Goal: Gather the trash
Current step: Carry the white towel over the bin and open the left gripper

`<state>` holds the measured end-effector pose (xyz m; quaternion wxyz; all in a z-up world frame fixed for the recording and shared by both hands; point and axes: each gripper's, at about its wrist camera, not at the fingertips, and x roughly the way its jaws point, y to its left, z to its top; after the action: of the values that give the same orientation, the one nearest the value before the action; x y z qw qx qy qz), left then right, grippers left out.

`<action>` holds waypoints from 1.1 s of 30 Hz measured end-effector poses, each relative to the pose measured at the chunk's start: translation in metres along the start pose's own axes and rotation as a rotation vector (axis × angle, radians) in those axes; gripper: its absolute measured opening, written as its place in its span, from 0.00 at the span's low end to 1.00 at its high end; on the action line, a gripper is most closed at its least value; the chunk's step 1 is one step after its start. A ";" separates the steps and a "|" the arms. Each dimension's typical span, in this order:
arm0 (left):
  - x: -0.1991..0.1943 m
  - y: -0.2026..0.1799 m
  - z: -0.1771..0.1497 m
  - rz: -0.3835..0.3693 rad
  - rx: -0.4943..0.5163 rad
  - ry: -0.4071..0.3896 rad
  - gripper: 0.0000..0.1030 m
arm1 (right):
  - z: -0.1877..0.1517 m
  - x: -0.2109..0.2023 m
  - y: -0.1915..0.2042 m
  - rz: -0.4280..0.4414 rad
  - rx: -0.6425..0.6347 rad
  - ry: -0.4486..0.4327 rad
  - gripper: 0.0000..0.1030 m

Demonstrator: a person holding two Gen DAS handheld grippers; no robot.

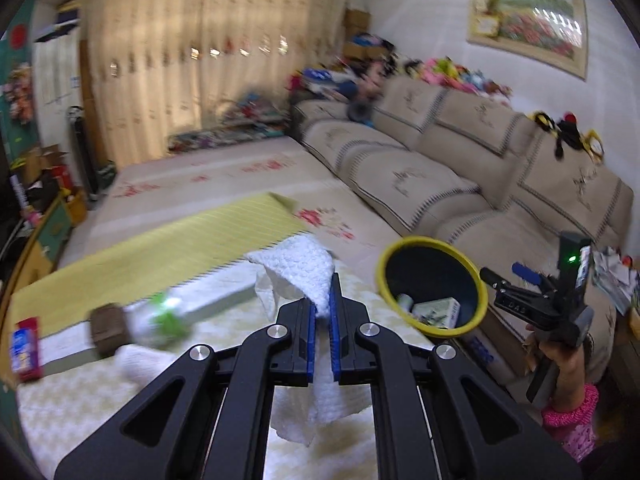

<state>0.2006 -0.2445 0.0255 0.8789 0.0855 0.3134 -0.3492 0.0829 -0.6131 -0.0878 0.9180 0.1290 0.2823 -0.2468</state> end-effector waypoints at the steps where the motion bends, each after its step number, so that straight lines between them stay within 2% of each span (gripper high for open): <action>1: 0.018 -0.013 0.002 -0.022 0.015 0.019 0.06 | -0.001 -0.002 -0.008 -0.011 0.010 -0.003 0.81; 13: 0.160 -0.156 0.027 -0.194 0.192 0.146 0.06 | -0.014 -0.009 -0.081 -0.099 0.105 0.004 0.81; 18: 0.214 -0.196 0.031 -0.215 0.221 0.218 0.06 | -0.018 -0.011 -0.102 -0.120 0.127 0.004 0.81; 22: 0.249 -0.212 0.029 -0.207 0.210 0.266 0.07 | -0.020 -0.013 -0.113 -0.137 0.141 0.005 0.81; 25: 0.271 -0.218 0.028 -0.186 0.208 0.295 0.22 | -0.021 -0.014 -0.117 -0.142 0.146 0.009 0.81; 27: 0.281 -0.222 0.029 -0.178 0.209 0.306 0.47 | -0.023 -0.014 -0.116 -0.142 0.147 0.012 0.81; 31: 0.282 -0.217 0.031 -0.181 0.185 0.301 0.65 | -0.023 -0.014 -0.108 -0.135 0.143 0.020 0.81; 33: 0.276 -0.212 0.032 -0.183 0.180 0.306 0.77 | -0.024 -0.014 -0.107 -0.129 0.140 0.021 0.81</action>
<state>0.2296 -0.5681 -0.1039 0.7744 0.1870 0.4175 -0.4371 0.0056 -0.6896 -0.1092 0.8859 0.1768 0.2818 -0.3232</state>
